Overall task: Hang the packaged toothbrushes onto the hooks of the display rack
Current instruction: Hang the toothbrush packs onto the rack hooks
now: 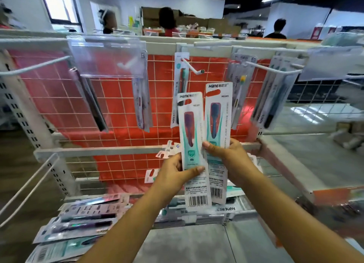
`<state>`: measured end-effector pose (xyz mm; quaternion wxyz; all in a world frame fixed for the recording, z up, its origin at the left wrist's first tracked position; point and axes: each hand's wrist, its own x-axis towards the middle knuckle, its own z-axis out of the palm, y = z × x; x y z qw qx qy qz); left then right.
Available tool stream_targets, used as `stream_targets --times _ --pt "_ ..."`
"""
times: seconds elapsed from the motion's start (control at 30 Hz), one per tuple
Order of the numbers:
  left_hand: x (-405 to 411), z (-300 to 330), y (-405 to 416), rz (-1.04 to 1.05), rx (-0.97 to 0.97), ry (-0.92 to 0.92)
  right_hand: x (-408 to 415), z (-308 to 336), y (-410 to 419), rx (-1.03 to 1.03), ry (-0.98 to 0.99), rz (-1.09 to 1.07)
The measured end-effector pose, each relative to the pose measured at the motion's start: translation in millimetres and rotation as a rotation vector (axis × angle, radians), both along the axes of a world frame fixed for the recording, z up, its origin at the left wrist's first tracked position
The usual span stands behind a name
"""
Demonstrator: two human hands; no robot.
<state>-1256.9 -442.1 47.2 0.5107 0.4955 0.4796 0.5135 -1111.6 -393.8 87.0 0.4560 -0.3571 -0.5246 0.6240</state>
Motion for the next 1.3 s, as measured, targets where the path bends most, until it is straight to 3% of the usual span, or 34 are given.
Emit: stream_targets --times 0.17,0.4,0.63,0.9,1.03,1.17,1.3 --pt "11 3 -8 0.141 -0.027 -0.053 19 -1 -1 -0.034 0.072 -0.042" --pt "40 8 -20 0.171 -0.117 -0.342 54 -2 -10 -0.157 0.003 0.138" --pt "57 14 -26 0.168 -0.033 -0.528 75 -4 -17 -0.283 0.175 0.211" --pt "63 11 -28 0.217 -0.037 -0.44 86 -6 -20 -0.252 0.276 0.062" --pt "63 8 -32 0.184 -0.016 -0.423 89 -5 -27 -0.09 0.195 0.112" --pt "66 10 -37 0.138 0.071 -0.256 89 -10 -27 0.039 0.05 0.03" --pt "68 12 -37 0.3 0.153 -0.115 87 -14 -31 0.268 -0.053 -0.08"
